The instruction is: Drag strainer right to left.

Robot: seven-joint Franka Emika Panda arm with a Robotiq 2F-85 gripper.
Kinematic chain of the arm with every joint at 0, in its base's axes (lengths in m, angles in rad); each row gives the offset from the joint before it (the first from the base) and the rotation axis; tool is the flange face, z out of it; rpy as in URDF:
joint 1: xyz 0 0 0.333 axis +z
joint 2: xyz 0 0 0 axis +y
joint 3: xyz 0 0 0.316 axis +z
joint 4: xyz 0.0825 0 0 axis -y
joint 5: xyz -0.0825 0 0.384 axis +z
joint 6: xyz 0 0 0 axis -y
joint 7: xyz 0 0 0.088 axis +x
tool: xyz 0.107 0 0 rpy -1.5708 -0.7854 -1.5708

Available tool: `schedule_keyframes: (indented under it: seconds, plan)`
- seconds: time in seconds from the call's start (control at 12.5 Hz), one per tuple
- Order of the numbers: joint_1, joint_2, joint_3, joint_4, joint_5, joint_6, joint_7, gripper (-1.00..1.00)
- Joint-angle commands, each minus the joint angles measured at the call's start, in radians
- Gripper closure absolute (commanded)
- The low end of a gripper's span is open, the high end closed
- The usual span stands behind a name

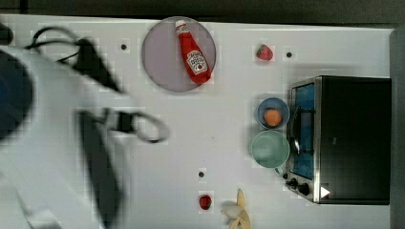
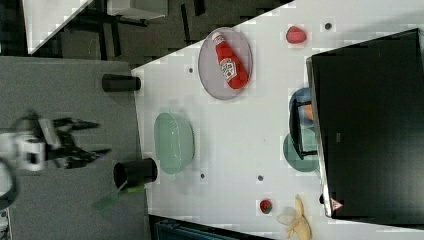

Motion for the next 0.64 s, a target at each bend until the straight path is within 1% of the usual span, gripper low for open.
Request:
schedule_keyframes:
  seconds: [0.08, 0.16, 0.24, 0.48, 0.64]
  plan:
    - [-0.094, -0.061, -0.148, -0.043, -0.136, -0.116, -0.368, -1.00]
    - [-0.100, -0.089, -0.185, -0.043, -0.174, -0.143, -0.429, -1.00]
    - [-0.105, -0.114, -0.217, -0.044, -0.182, -0.161, -0.451, -1.00]
    - [-0.112, -0.160, -0.290, -0.046, -0.183, -0.180, -0.455, -1.00]
    - [-0.111, -0.164, -0.304, -0.048, -0.183, -0.179, -0.463, -1.00]
